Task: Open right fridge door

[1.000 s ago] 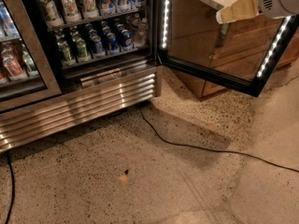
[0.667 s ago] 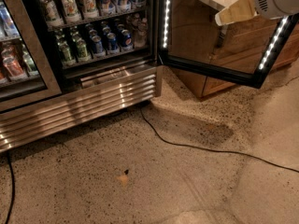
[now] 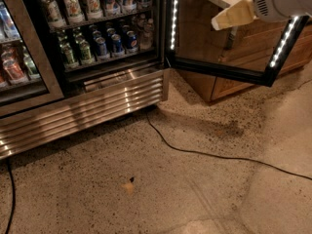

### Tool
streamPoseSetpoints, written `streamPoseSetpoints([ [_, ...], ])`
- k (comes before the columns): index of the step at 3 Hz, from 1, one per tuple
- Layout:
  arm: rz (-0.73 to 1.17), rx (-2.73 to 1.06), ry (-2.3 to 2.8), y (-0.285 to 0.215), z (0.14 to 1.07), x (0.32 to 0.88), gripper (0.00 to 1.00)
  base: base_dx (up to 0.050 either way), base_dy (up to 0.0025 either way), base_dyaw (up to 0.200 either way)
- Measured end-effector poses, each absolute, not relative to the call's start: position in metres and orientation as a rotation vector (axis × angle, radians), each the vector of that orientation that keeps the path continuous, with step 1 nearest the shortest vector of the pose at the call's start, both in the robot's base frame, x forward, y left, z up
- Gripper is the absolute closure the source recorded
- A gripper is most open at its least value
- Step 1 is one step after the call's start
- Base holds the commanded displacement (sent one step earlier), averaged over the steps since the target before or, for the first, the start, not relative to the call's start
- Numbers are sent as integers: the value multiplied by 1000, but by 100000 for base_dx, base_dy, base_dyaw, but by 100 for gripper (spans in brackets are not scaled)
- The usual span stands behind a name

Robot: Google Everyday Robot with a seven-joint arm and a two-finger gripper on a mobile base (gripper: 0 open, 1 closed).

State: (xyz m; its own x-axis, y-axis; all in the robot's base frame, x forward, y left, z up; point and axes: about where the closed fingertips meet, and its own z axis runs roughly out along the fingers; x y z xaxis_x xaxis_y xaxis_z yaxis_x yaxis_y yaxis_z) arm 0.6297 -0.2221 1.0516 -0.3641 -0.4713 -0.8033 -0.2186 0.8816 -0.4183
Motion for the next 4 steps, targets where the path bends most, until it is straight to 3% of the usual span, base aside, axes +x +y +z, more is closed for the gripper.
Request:
streamPoseSetpoints([
  [3,-324,-627,1912,-202,1053,636,0,0,0,0],
  [4,-259,-681,1899,-184,1053,637,0,0,0,0],
])
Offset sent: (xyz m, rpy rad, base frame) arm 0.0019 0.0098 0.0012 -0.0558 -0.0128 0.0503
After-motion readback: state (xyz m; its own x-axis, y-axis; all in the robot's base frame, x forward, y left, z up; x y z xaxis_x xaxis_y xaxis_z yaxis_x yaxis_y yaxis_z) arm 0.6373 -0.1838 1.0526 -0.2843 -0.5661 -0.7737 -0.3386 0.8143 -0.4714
